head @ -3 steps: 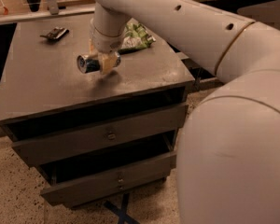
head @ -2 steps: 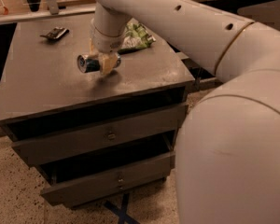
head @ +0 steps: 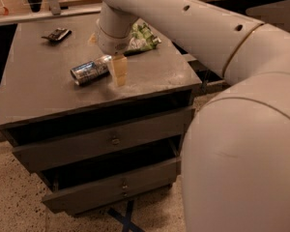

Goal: Knock redbull can over

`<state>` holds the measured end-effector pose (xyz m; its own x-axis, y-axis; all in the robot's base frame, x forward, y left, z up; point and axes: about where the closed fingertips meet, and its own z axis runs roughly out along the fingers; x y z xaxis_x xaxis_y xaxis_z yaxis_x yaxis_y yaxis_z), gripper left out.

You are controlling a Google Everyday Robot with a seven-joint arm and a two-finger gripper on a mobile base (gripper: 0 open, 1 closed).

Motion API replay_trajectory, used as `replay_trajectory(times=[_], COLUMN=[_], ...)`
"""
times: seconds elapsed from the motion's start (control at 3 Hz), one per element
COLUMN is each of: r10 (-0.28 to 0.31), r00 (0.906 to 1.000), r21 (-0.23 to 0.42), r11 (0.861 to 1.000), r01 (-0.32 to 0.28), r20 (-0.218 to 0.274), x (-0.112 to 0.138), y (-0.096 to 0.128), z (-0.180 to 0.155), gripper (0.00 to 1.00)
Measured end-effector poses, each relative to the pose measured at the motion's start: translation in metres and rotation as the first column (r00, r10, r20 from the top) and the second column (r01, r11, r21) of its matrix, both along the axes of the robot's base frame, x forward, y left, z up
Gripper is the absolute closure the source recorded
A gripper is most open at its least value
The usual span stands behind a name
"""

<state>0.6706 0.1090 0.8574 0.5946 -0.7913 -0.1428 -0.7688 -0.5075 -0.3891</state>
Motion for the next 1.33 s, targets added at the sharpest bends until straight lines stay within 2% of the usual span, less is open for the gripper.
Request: replay_trajectory(times=[1.0,1.33], r10=[-0.008,-0.018], r00=[0.9999,0.9994], r21=[0.022,0.048], r11=[1.000,0.999], r01=[0.009,0.019], r20=[-0.014,-0.029], x=[0.0007,0.0044], y=[0.0002,-0.0003], z=[0.0001,0.0020], gripper=[0.00,0.00])
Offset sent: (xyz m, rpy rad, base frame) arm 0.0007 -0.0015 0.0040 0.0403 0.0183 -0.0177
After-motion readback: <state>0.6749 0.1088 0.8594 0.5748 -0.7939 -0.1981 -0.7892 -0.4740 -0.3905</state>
